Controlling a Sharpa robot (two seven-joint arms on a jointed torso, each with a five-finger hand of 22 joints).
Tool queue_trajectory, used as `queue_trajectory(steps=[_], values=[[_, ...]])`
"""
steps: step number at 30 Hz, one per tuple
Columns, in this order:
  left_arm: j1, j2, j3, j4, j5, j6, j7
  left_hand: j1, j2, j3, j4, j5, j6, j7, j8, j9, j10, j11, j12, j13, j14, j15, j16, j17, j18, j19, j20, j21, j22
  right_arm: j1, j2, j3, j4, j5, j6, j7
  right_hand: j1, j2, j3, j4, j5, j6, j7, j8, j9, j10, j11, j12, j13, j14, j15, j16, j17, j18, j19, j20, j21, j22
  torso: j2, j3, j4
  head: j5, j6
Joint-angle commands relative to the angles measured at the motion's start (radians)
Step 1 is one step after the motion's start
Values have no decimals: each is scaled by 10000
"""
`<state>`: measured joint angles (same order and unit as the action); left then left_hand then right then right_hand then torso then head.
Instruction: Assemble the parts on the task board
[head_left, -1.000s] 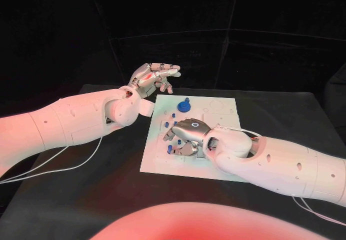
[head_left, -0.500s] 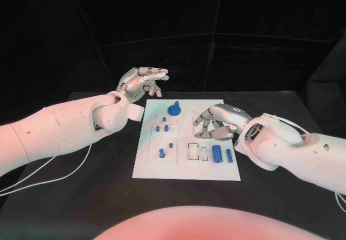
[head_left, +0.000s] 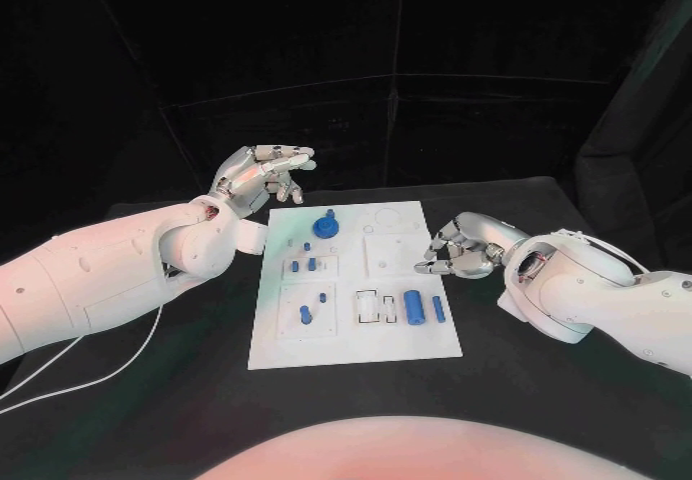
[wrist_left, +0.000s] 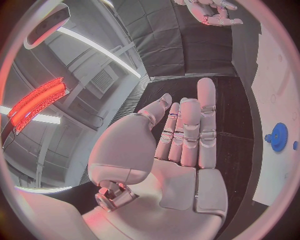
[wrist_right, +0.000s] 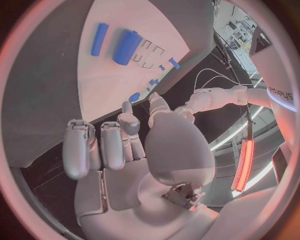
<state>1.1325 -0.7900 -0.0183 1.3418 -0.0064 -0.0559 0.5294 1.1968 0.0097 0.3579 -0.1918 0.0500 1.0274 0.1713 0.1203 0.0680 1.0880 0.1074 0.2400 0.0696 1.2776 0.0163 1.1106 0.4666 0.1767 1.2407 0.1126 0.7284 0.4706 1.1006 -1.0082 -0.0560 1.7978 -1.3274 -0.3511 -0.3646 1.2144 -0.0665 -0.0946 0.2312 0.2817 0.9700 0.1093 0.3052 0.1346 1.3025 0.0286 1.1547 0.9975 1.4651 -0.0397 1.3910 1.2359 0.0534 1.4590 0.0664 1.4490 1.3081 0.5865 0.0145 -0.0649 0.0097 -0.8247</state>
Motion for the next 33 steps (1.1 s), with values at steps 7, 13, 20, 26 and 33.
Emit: queue_trajectory(steps=[7, 13, 20, 26, 33], values=[[13, -15, -18, 46, 24, 115, 51, 101, 31, -52, -9, 39, -34, 70, 40, -8, -67, -31, 11, -4, -56, -16, -58, -7, 64, -41, 4, -52, -9, -391, 389, -21, -79, -652, 985, -1757, -11, 80, -423, 552, -87, -199, 0, 317, 59, 150, 0, 420, 690, 544, -37, 170, 204, -132, 119, 5, 114, 1232, 28, 4, 1, -57, -51], [12, -10, -23, 37, 24, 132, 49, 101, 31, -52, -9, 39, -34, 70, 40, -8, -67, -31, 11, -4, -56, -16, -58, -7, 64, -41, 4, -52, -9, -524, 682, -28, -248, -868, 1275, -2020, -257, 241, -602, 605, -59, -269, 7, 431, 74, 230, 9, 598, 987, 557, -25, 244, 311, -144, 149, 15, 151, 1280, 39, 4, 21, -73, -118], [11, -11, -27, 19, 24, 143, 47, 101, 31, -52, -9, 39, -34, 70, 40, -8, -67, -31, 11, -4, -56, -16, -58, -7, 64, -41, 4, -52, -9, -631, 902, -32, -351, -1086, 1457, -2135, -387, 310, -722, 608, -42, -258, -7, 538, 98, 263, 2, 677, 1133, 557, -27, 270, 342, -150, 163, 18, 170, 1305, 29, -6, 17, -72, -185], [11, -2, -30, 9, 24, 165, 36, 101, 31, -52, -9, 39, -34, 70, 40, -8, -67, -31, 11, -4, -56, -16, -58, -7, 64, -41, 4, -52, -9, -753, 1040, -33, -440, -1246, 1789, -2256, -461, 381, -786, 608, -23, -229, -24, 621, 120, 288, -10, 726, 1226, 557, -35, 284, 358, -153, 171, 15, 181, 1320, 24, -5, 39, -45, -241], [10, -22, -38, 4, 24, 194, -4, 87, 39, -68, 3, 39, -31, 70, 45, -8, -69, -30, 20, -4, -64, -14, -63, -29, 64, -40, 6, -60, -14, -858, 1174, -34, -571, -1446, 2327, -2470, -492, 384, -822, 605, -40, -238, -24, 642, 125, 250, -12, 680, 1182, 554, -37, 285, 359, -155, 174, 13, 186, 1326, 32, -7, 19, 11, -293]])
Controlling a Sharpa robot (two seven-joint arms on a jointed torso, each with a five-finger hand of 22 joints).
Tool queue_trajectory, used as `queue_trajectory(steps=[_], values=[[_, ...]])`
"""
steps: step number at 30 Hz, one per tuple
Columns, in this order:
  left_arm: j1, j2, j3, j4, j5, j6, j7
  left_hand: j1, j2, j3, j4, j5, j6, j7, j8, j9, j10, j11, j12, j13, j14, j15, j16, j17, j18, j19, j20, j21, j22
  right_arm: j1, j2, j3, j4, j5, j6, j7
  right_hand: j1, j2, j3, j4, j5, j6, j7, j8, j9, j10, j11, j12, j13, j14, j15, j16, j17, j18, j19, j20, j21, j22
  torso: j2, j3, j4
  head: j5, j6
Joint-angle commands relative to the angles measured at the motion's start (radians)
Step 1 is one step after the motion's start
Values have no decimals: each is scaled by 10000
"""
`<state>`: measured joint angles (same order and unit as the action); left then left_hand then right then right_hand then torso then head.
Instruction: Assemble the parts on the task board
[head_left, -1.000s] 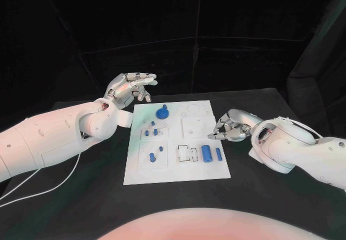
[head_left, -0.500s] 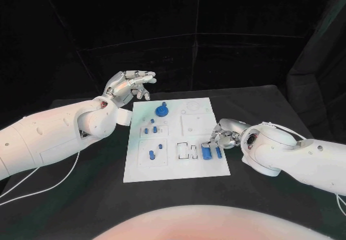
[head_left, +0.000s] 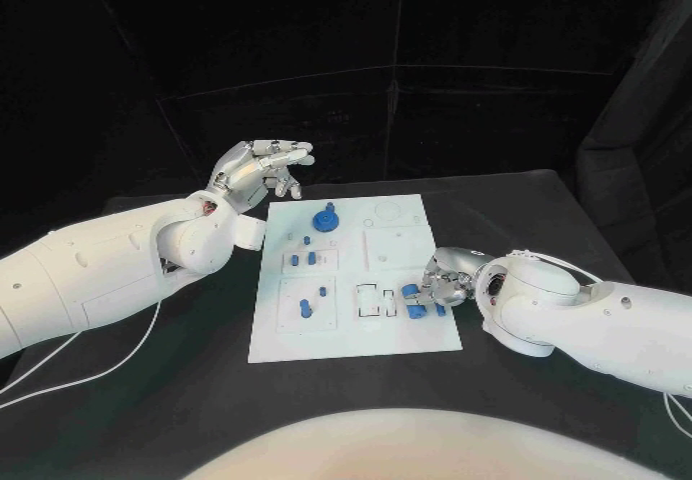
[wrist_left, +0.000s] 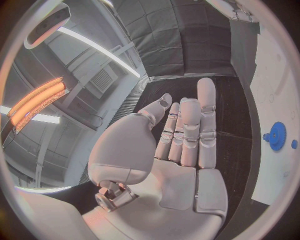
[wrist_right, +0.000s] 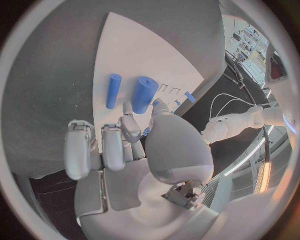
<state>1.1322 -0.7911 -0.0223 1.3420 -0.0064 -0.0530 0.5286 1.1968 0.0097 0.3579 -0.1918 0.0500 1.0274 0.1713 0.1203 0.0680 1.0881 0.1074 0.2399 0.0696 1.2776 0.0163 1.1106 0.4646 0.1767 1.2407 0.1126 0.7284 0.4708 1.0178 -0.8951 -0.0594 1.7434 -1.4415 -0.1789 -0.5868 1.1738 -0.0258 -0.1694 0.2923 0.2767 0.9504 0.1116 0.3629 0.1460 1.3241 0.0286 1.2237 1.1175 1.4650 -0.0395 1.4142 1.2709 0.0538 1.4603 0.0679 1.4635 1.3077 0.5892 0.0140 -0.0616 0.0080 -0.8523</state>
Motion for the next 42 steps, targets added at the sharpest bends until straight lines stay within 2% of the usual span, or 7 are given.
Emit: queue_trajectory(steps=[1, 10, 16, 20, 28, 31, 42], values=[[13, -10, 0, 3, 24, 173, -2, 87, 39, -68, 3, 39, -30, 71, 45, -7, -69, -29, 21, -4, -64, -14, -63, -9, 63, -40, 5, -60, -16, -52, 62, 1, -42, -331, 640, -263, -85, -22, -74, -6, 11, -43, -47, 66, 11, 34, -12, -10, -17, 555, -38, 54, 10, -159, 162, -1, 41, 1330, 4, -4, -13, 36, -17], [13, -16, -11, 0, 24, 239, -31, 46, 14, -116, 22, 37, -51, 82, 38, -11, -94, -19, 25, -7, -72, -6, -59, -13, 61, -41, 10, -74, -26, -166, 283, 0, -260, -466, 671, -417, 92, 139, -60, -57, 45, -45, -61, 152, 30, 13, -23, -30, 18, 554, -46, 73, 37, -162, 165, -7, 49, 1343, -6, -1, -15, 27, -33], [13, -20, -16, 11, 24, 272, -31, 26, 7, -138, 35, 37, -59, 85, 36, -12, -104, -15, 29, -8, -76, -3, -56, -15, 60, -41, 13, -81, -31, -182, 315, 0, -280, -497, 447, -520, 858, 354, -5, -272, 1001, -30, -92, 334, 61, 32, -58, -51, 157, 546, -75, 86, 38, -161, 160, -33, 48, 1347, -18, -10, -14, 52, -14], [13, -32, -17, 22, 24, 268, -33, 26, 7, -138, 35, 37, -59, 85, 36, -12, -104, -15, 29, -8, -76, -3, -56, -15, 60, -41, 13, -81, -31, -186, 234, 1, -126, -507, -83, -482, 1039, 525, 37, -284, 1474, 98, -139, 438, 85, 113, -101, 0, 279, 551, -106, 105, 68, -169, 182, -55, 71, 1378, -14, -4, -10, 98, 9], [13, -36, -19, 24, 24, 254, -40, 22, 7, -142, 37, 37, -60, 85, 35, -12, -106, -14, 30, -8, -78, -2, -56, -17, 60, -41, 14, -83, -33, -178, -62, 12, 574, -270, -1915, 10, 1068, 669, -11, -174, 1733, 342, -234, 581, 124, 304, -183, 144, 517, 558, -172, 131, 108, -187, 234, -112, 125, 1445, -15, -8, -10, 134, 32], [13, -24, -19, 23, 24, 254, -42, 11, 5, -156, 45, 38, -63, 86, 35, -13, -111, -13, 34, -9, -82, 1, -57, -24, 60, -42, 16, -88, -36, -171, -69, 17, 754, -159, -2236, 133, 1034, 701, -36, -123, 1760, 382, -252, 607, 132, 346, -199, 177, 573, 563, -185, 144, 131, -194, 253, -125, 145, 1469, -8, -2, -7, 143, 50], [14, 8, -19, 28, 24, 255, -58, 11, 5, -156, 45, 38, -63, 86, 35, -13, -111, -13, 34, -9, -82, 1, -57, -24, 60, -42, 16, -88, -36, -160, 531, 23, 518, 416, -1744, 173, 899, 850, -107, -29, 1737, 540, -322, 700, 160, 384, -256, 138, 587, 561, -231, 142, 125, -194, 255, -166, 145, 1471, 7, -7, 11, 224, 20]])
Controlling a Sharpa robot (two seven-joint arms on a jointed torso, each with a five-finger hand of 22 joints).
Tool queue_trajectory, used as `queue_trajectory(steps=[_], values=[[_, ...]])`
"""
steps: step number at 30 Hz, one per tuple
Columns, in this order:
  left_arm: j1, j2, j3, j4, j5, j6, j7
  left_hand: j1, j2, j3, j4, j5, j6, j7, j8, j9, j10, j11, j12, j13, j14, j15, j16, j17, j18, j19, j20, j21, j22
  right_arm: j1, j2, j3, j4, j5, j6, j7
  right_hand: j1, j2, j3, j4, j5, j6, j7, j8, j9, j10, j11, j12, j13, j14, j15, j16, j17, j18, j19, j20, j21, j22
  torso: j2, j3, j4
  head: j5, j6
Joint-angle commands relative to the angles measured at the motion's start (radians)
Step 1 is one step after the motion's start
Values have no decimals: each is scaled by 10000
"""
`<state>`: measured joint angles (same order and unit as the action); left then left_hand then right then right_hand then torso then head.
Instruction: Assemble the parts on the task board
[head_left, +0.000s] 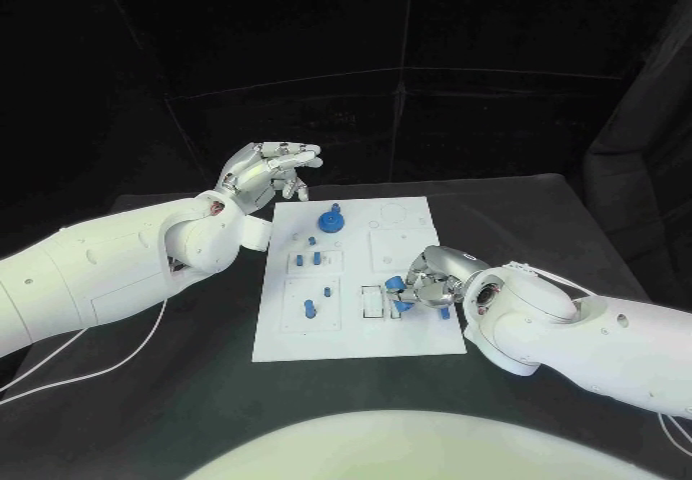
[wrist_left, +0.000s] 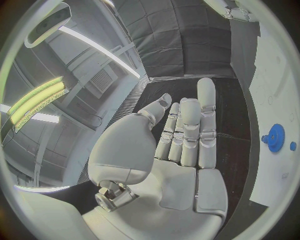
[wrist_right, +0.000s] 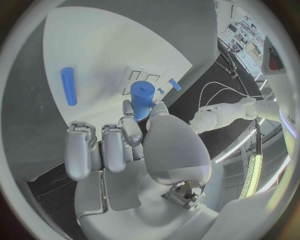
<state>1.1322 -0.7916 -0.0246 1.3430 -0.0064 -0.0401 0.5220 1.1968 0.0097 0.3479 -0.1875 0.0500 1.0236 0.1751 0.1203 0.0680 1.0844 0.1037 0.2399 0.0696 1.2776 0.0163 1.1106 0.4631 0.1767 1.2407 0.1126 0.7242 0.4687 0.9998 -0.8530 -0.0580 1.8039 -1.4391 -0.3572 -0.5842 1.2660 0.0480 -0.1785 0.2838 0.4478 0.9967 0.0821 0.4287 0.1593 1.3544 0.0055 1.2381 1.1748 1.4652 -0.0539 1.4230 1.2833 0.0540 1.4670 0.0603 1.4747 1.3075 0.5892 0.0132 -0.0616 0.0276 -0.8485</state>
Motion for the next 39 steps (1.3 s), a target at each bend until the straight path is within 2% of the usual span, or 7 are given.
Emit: queue_trajectory(steps=[1, 15, 19, 25, 29, 33, 39], values=[[15, 13, 5, 19, 24, 124, 3, 11, 5, -55, 3, 38, -26, 49, 35, -13, -75, 23, 34, -9, -82, 1, -57, -9, 60, -42, 16, -46, -15, 22, 205, 9, -157, 445, 154, 117, -61, 145, -33, 62, 7, 105, -41, 54, 29, 93, -36, -8, 24, 559, -96, 55, 1, -198, 190, -99, 35, 1477, 7, 0, 12, 32, -18], [18, 44, 5, 25, 24, 154, -31, 11, 5, -55, 3, 38, -26, 49, 35, -13, -75, 23, 34, -9, -82, 1, -57, -9, 60, -42, 16, -46, -15, 38, 1074, 12, -742, 638, 878, -450, -515, 393, -265, 80, -215, 273, -123, 101, 38, 114, -109, -198, -59, 557, -164, 55, 10, -195, 184, -169, 22, 1468, -5, 16, -30, 175, -29], [18, 55, 5, 27, 24, 166, -34, 11, 5, -55, 3, 38, -26, 49, 35, -13, -75, 23, 34, -9, -82, 1, -57, -9, 60, -42, 16, -46, -15, 39, 1204, 13, -799, 638, 932, -548, -663, 439, -371, 73, -394, 284, -131, 98, 36, 120, -116, -254, -68, 554, -172, 45, -2, -195, 182, -179, 17, 1465, 1, 14, -24, 139, -21], [19, 58, 5, 32, 24, 167, -44, 11, 5, -55, 3, 38, -26, 49, 35, -13, -75, 23, 34, -9, -82, 1, -57, -9, 60, -42, 16, -46, -15, 41, 1330, 13, -903, 429, 795, -680, -1155, 534, -832, 70, -2065, 280, -130, 112, 52, 71, -113, -504, -169, 538, -174, -3, -72, -191, 172, -188, -4, 1450, -7, 8, -24, 133, -37], [21, 51, 5, 48, 24, 211, -67, 29, 43, -63, 8, 41, -5, 33, 54, -6, -87, 15, 52, -8, -103, 1, -63, -39, 61, -47, 20, -65, -28, 42, 1345, 13, -1021, 125, 643, -703, -1603, 387, -1272, 74, -3180, 15, -21, 32, 24, -572, -10, -1630, -1200, 460, -94, -185, -332, -118, -31, -120, -238, 1188, -5, 7, -16, 120, -30], [21, 34, 5, 52, 24, 233, -88, 29, 43, -63, 8, 41, -5, 33, 54, -6, -87, 15, 52, -8, -103, 1, -63, -39, 61, -47, 20, -65, -28, 42, 1336, 13, -1061, -88, 607, -691, -1957, 181, -1490, 83, -3766, -78, 16, 52, 34, -851, 25, -2185, -1694, 427, -56, -283, -442, -82, -126, -83, -357, 1060, -5, 17, -21, 128, -19], [22, 26, 5, 60, 24, 267, -116, 29, 43, -63, 8, 41, -5, 33, 54, -6, -87, 15, 52, -8, -103, 1, -63, -39, 61, -47, 20, -65, -28, 40, 1280, 12, -933, -328, 592, -612, -1992, 79, -1454, 69, -3711, -81, 15, 94, 51, -870, 26, -2291, -1776, 427, -52, -304, -446, -78, -132, -74, -374, 1048, 2, 29, -24, 156, -41]])
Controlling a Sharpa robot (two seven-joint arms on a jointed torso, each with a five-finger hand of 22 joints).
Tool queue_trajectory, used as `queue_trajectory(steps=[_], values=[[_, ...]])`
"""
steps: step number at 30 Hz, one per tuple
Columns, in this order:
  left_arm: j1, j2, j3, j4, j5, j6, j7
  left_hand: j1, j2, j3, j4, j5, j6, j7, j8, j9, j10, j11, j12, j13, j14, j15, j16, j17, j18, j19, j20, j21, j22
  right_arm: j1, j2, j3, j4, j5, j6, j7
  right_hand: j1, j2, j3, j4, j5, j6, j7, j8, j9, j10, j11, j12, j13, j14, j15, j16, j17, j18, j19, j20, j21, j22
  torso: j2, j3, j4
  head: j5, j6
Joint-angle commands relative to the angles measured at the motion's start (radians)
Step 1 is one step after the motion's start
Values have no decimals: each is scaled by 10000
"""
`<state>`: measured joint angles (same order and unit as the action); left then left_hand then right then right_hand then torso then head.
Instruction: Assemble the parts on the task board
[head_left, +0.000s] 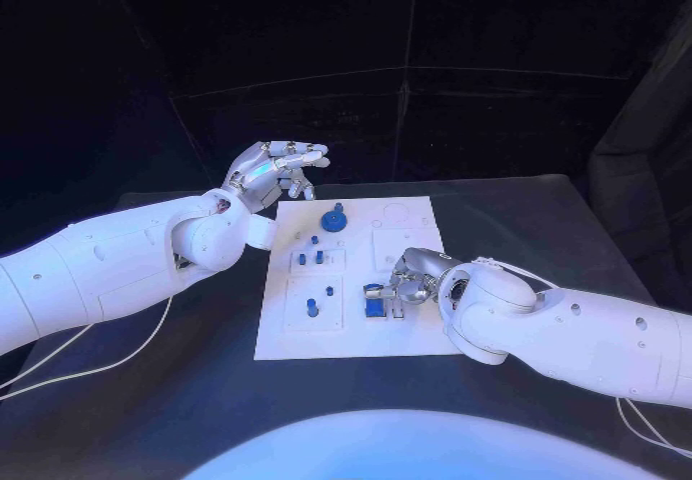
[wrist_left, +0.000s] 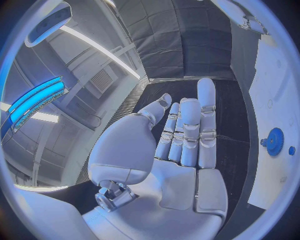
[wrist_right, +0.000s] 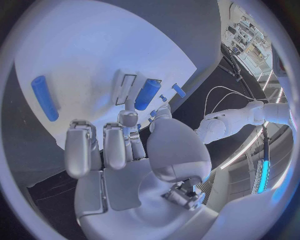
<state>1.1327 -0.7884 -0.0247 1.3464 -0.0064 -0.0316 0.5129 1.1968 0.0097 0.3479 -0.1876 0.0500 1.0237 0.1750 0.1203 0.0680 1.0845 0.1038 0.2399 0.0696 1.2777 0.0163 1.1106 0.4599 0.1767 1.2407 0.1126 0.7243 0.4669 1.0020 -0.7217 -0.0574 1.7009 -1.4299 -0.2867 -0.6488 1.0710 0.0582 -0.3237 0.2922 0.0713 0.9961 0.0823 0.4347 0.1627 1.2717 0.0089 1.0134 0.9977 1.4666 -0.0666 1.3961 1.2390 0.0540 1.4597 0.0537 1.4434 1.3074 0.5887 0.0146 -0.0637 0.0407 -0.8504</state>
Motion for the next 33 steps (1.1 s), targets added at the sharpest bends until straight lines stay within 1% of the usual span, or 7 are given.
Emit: queue_trajectory(steps=[1, 4, 13, 21, 24, 29, 33], values=[[17, -6, 5, 26, 23, 186, -28, 29, 43, -64, 8, 41, -5, 33, 54, -6, -88, 15, 52, -8, -103, 1, -63, -7, 62, -47, 20, -66, -10, 17, -48, 7, 125, -440, -115, 51, -7, -35, 20, -23, 92, -71, 11, 46, 22, -35, -10, -48, -7, 414, 74, -36, 1, -79, -55, -7, -59, 1052, 9, 17, -3, 29, -26], [16, -11, 5, 25, 23, 191, -40, 29, 43, -64, 8, 41, -5, 33, 54, -6, -88, 15, 52, -8, -103, 1, -63, -7, 62, -47, 20, -66, -10, 16, -118, 6, 245, -495, -94, 145, 315, -107, 142, -68, 228, -36, -16, 131, 57, 31, -33, -39, 19, 429, 63, -35, 31, -85, -32, -17, -46, 1073, 12, 25, -8, 34, -40], [16, -15, 5, 17, 23, 207, -66, 38, 44, -69, 3, 40, 5, 30, 62, -4, -95, 13, 55, -8, -109, -1, -63, -16, 63, -47, 20, -71, -14, 15, -387, 4, 531, -589, 133, 363, 1902, -225, 450, -757, 685, -74, -48, 347, 140, 175, -70, 44, 162, 457, 23, -30, 109, -100, 15, -52, -20, 1120, -7, 13, -13, 30, -60], [15, -26, 5, 16, 23, 209, -65, 41, 42, -72, 0, 40, 4, 30, 62, -4, -99, 13, 56, -9, -109, -1, -61, -11, 63, -47, 19, -73, -15, 17, -1100, 7, 842, -594, -703, 578, 1984, 17, 442, -656, 1300, -353, 29, 258, 94, 245, -16, 154, 305, 483, 57, 21, 224, -116, 55, -34, 18, 1171, -17, 15, -44, -22, -16], [14, -37, 4, 10, 23, 208, -64, 42, 41, -73, -1, 40, 4, 30, 63, -4, -101, 13, 56, -9, -108, -1, -59, -9, 64, -47, 19, -73, -15, 29, -1608, 12, 1051, -514, -973, 769, 2042, 40, 411, -638, 1474, -659, 126, 57, 7, 342, 58, 331, 486, 510, 112, 90, 342, -142, 118, 2, 92, 1258, -16, 11, -56, -93, 12], [12, -33, 3, -11, 23, 208, -58, 42, 41, -73, -1, 40, 4, 30, 63, -4, -101, 13, 56, -9, -108, -1, -59, -9, 64, -47, 19, -73, -15, 63, -2381, 16, 1191, -266, -1037, 1020, 2141, 71, 394, -645, 1677, -717, 168, -25, -31, 353, 97, 361, 529, 522, 151, 125, 402, -154, 152, 44, 134, 1307, -22, 13, -102, -190, 64], [11, -7, 1, -25, 23, 224, -55, 42, 41, -73, -1, 40, 4, 30, 63, -4, -101, 13, 56, -9, -108, -1, -59, -9, 64, -47, 19, -73, -15, 73, -2778, 15, 1104, -172, -875, 1077, 2228, 100, 388, -656, 1874, -709, 181, -60, -48, 347, 110, 360, 541, 523, 167, 136, 423, -156, 159, 65, 144, 1320, -3, 20, -82, -363, 103]])
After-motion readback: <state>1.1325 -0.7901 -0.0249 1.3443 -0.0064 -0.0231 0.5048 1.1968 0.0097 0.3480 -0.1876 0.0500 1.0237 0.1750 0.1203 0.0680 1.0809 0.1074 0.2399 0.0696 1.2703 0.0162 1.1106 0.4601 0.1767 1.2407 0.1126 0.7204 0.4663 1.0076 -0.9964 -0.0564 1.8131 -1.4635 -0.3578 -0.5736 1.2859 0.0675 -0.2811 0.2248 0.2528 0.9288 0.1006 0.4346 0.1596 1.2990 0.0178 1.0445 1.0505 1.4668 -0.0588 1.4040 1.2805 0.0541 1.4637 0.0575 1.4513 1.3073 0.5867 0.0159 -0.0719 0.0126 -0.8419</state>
